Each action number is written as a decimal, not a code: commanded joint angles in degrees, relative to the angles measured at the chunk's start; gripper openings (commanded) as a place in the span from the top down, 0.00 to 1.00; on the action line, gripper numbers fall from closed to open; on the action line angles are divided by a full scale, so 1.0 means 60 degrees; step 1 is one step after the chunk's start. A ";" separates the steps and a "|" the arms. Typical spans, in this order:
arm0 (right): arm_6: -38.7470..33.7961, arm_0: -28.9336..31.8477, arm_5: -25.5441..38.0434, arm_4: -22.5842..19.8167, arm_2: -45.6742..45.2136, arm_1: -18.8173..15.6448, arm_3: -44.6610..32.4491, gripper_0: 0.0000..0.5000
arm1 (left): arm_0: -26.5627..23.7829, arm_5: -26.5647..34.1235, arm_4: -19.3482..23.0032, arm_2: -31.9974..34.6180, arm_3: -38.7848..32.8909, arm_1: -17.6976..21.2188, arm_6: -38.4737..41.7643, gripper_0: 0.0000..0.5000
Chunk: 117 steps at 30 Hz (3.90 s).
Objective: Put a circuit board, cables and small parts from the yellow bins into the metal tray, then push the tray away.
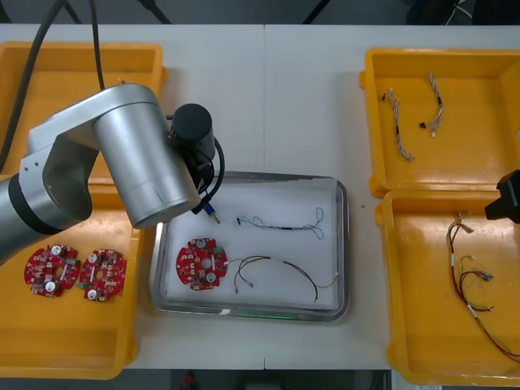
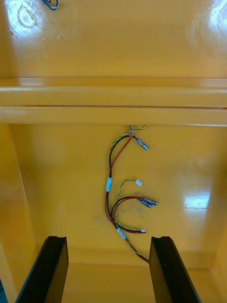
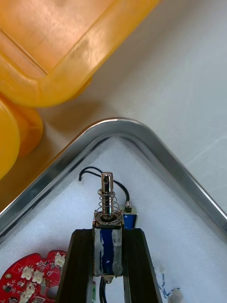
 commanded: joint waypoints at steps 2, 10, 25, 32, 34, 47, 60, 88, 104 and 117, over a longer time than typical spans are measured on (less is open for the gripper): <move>0.0179 0.0095 -0.0058 -0.0076 -0.0217 -0.0394 -0.0235 0.00 | 0.0389 -0.0019 -0.0553 -0.0632 -0.0284 -0.0366 -0.0173 1.00; 0.0179 0.0095 -0.0058 -0.0076 -0.0217 -0.0394 -0.0235 0.00 | 0.0594 -0.0399 -0.1139 -0.1072 -0.0020 -0.0703 -0.0099 1.00; 0.0179 0.0095 -0.0058 -0.0076 -0.0217 -0.0394 -0.0235 0.00 | 0.0594 -0.1190 -0.1872 -0.1482 0.1064 -0.1069 -0.0129 1.00; 0.0179 0.0095 -0.0058 -0.0076 -0.0217 -0.0394 -0.0235 0.00 | 0.0594 -0.1190 -0.1813 -0.1526 0.1064 -0.1069 -0.0114 1.00; 0.0179 0.0095 -0.0058 -0.0076 -0.0217 -0.0394 -0.0235 0.00 | 0.0594 -0.1176 -0.1813 -0.1540 0.1079 -0.1069 -0.0114 0.99; 0.0179 0.0095 -0.0058 -0.0076 -0.0217 -0.0394 -0.0235 0.00 | 0.0594 -0.1176 -0.1769 -0.1540 0.0522 -0.0791 -0.0114 0.08; 0.0179 0.0095 -0.0058 -0.0076 -0.0217 -0.0394 -0.0235 0.00 | 0.0433 -0.0033 -0.0700 -0.0603 -0.1470 -0.0175 -0.0231 0.00; 0.0237 -0.0154 0.0000 -0.0120 0.0222 -0.0613 -0.0162 0.00 | 0.1780 0.0553 0.5863 0.5462 -0.2657 0.5025 -0.6823 0.00; 0.0340 -0.2644 0.0044 -0.0413 0.3181 -0.0789 -0.0572 0.00 | 0.5472 -0.1952 0.4720 0.7322 -0.1412 0.5831 -1.0280 0.00; 0.0779 -0.4051 -0.0849 -0.0413 0.6023 -0.0657 -0.1627 0.00 | 0.6497 -0.3373 0.4925 0.7307 -0.0679 0.5977 -1.0705 0.00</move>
